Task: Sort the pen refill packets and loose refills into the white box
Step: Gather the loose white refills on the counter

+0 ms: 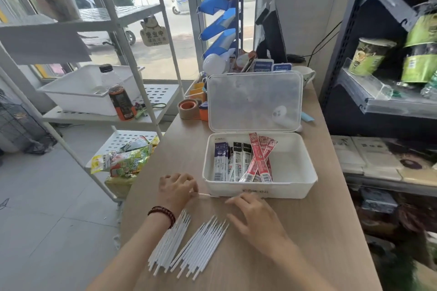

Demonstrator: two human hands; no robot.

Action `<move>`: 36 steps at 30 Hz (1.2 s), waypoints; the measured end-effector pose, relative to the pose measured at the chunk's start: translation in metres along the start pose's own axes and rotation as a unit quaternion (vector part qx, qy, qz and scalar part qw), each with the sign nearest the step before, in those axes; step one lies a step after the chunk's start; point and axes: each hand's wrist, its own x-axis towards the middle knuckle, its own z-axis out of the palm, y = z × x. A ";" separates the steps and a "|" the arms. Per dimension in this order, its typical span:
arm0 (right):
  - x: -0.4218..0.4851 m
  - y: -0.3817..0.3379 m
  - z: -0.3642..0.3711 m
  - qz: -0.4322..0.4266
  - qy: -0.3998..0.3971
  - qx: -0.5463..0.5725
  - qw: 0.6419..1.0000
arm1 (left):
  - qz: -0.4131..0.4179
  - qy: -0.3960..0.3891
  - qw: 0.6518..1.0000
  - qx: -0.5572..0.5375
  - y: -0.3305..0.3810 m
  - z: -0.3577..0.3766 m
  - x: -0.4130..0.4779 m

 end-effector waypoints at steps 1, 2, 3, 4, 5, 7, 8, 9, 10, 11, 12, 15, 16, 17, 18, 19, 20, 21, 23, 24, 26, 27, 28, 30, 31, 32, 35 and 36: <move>-0.002 0.001 0.001 0.008 -0.024 -0.002 1.000 | 0.001 0.010 1.000 0.002 -0.003 -0.003 -0.004; -0.003 0.000 0.003 0.018 -0.046 -0.003 0.999 | 0.000 0.020 1.000 0.007 -0.007 -0.007 -0.009; -0.005 0.000 0.005 0.028 -0.064 -0.002 0.998 | -0.004 0.031 1.000 0.005 -0.013 -0.011 -0.016; -0.006 0.000 0.007 0.034 -0.079 -0.001 0.996 | -0.016 0.039 0.999 0.001 -0.019 -0.014 -0.023; -0.007 0.000 0.009 0.038 -0.087 0.000 0.995 | -0.039 0.042 0.998 -0.004 -0.026 -0.017 -0.031; -0.008 0.000 0.012 0.047 -0.093 -0.003 0.995 | -0.103 0.046 0.993 -0.022 -0.038 -0.021 -0.048; -0.008 0.000 0.013 0.054 -0.095 -0.004 0.994 | -0.136 0.045 0.989 -0.033 -0.042 -0.021 -0.056; -0.008 -0.001 0.015 0.060 -0.096 -0.003 0.994 | -0.164 0.036 0.985 -0.042 -0.045 -0.020 -0.065; -0.008 -0.001 0.017 0.066 -0.099 -0.002 0.993 | -0.185 0.024 0.981 -0.049 -0.045 -0.019 -0.073; -0.008 -0.002 0.018 0.071 -0.101 0.001 0.992 | -0.201 0.014 0.978 -0.052 -0.045 -0.017 -0.080; -0.008 -0.003 0.020 0.075 -0.102 0.003 0.992 | -0.215 0.005 0.975 -0.056 -0.043 -0.016 -0.086; -0.010 -0.004 0.024 0.077 -0.097 0.003 0.992 | -0.226 -0.024 0.972 -0.066 -0.037 -0.012 -0.099; -0.011 -0.004 0.025 0.076 -0.098 0.002 0.992 | -0.221 -0.032 0.973 -0.065 -0.036 -0.011 -0.102; -0.012 -0.003 0.026 0.075 -0.100 0.001 0.992 | -0.218 -0.040 0.973 -0.065 -0.034 -0.009 -0.104; -0.013 -0.002 0.026 0.071 -0.101 -0.001 0.992 | -0.219 -0.045 0.972 -0.068 -0.032 -0.008 -0.106; -0.013 -0.001 0.027 0.066 -0.101 -0.005 0.993 | -0.223 -0.050 0.971 -0.074 -0.030 -0.008 -0.106; -0.014 -0.001 0.027 0.061 -0.101 -0.008 0.993 | -0.226 -0.051 0.969 -0.080 -0.028 -0.008 -0.107; -0.013 0.000 0.028 0.057 -0.100 -0.008 0.993 | -0.226 -0.056 0.969 -0.086 -0.027 -0.008 -0.107; -0.013 0.001 0.030 0.053 -0.096 -0.006 0.994 | -0.213 -0.075 0.969 -0.098 -0.024 -0.010 -0.109; -0.013 0.001 0.031 0.051 -0.093 -0.005 0.994 | -0.206 -0.093 0.968 -0.112 -0.022 -0.011 -0.110; -0.014 0.002 0.032 0.048 -0.084 0.001 0.995 | -0.200 -0.128 0.960 -0.147 -0.015 -0.015 -0.114; -0.014 0.002 0.032 0.047 -0.081 0.006 0.996 | -0.200 -0.137 0.957 -0.159 -0.010 -0.016 -0.116; -0.014 0.002 0.033 0.046 -0.079 0.008 0.996 | -0.197 -0.142 0.957 -0.161 -0.004 -0.019 -0.118; -0.015 0.001 0.033 0.040 -0.077 0.007 0.996 | -0.182 -0.149 0.962 -0.139 0.007 -0.019 -0.122; -0.015 0.001 0.033 0.038 -0.075 0.005 0.996 | -0.174 -0.152 0.965 -0.124 0.013 -0.018 -0.124; -0.015 0.000 0.034 0.035 -0.072 0.004 0.997 | -0.167 -0.154 0.968 -0.109 0.018 -0.018 -0.126; -0.017 0.001 0.034 0.037 -0.062 0.009 0.997 | -0.156 -0.160 0.971 -0.090 0.028 -0.014 -0.128; -0.017 0.001 0.035 0.037 -0.061 0.007 0.997 | -0.151 -0.157 0.972 -0.088 0.031 -0.014 -0.129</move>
